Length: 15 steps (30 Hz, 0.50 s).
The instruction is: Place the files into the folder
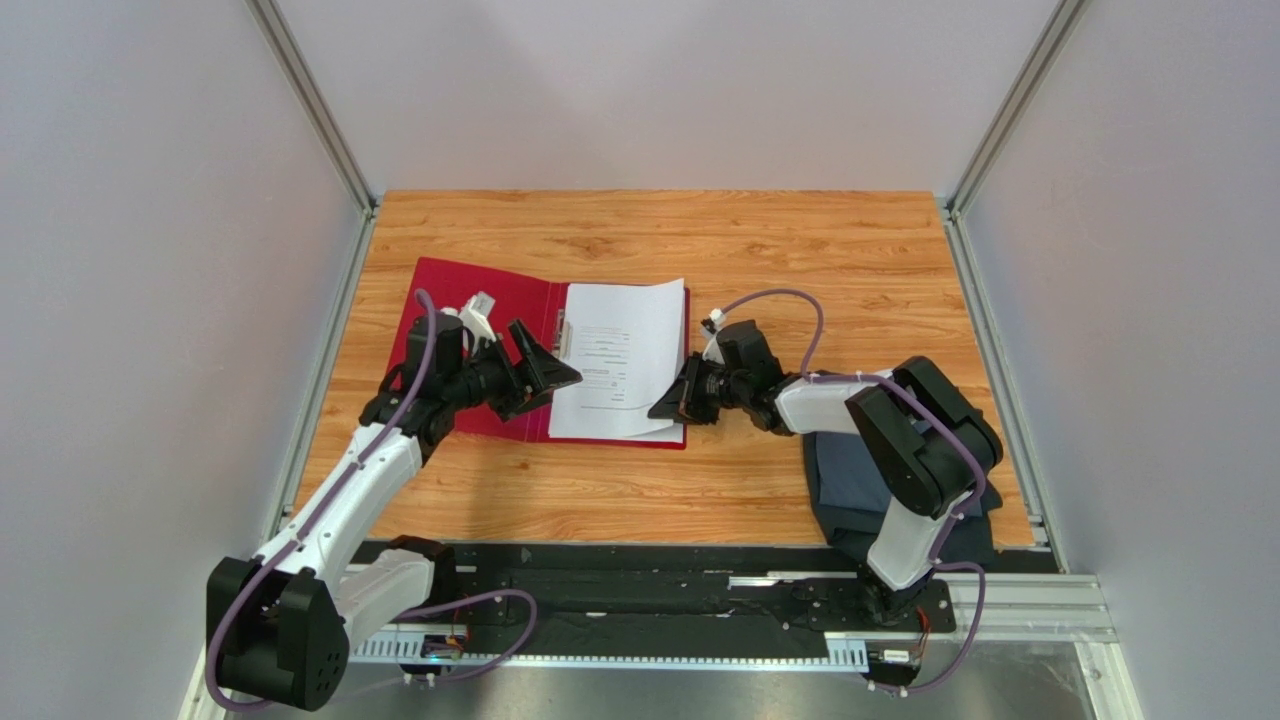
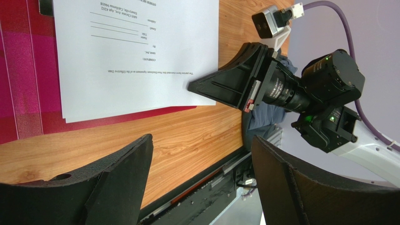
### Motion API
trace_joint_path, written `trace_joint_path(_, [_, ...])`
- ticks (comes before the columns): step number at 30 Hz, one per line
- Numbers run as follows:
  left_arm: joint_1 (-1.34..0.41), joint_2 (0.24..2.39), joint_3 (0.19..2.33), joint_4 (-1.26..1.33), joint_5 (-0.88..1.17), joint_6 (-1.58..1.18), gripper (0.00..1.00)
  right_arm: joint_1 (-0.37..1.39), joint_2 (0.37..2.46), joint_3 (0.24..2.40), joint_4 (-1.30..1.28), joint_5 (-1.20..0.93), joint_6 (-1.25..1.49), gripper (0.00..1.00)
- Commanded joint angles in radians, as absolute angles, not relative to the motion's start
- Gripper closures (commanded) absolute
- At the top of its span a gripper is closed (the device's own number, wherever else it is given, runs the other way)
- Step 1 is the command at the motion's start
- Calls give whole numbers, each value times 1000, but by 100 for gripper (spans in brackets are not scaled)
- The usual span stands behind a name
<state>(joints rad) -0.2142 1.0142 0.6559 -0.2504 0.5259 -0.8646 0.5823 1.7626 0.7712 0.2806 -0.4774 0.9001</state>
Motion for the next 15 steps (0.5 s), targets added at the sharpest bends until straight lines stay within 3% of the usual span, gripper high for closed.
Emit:
trace_joint_path(1, [-207, 1012, 687, -230, 545, -844, 15, 588, 1764, 798, 276, -495, 865, 98])
trace_joint_path(15, [-207, 1017, 695, -230, 548, -841, 15, 588, 1795, 838, 239, -522, 835, 96])
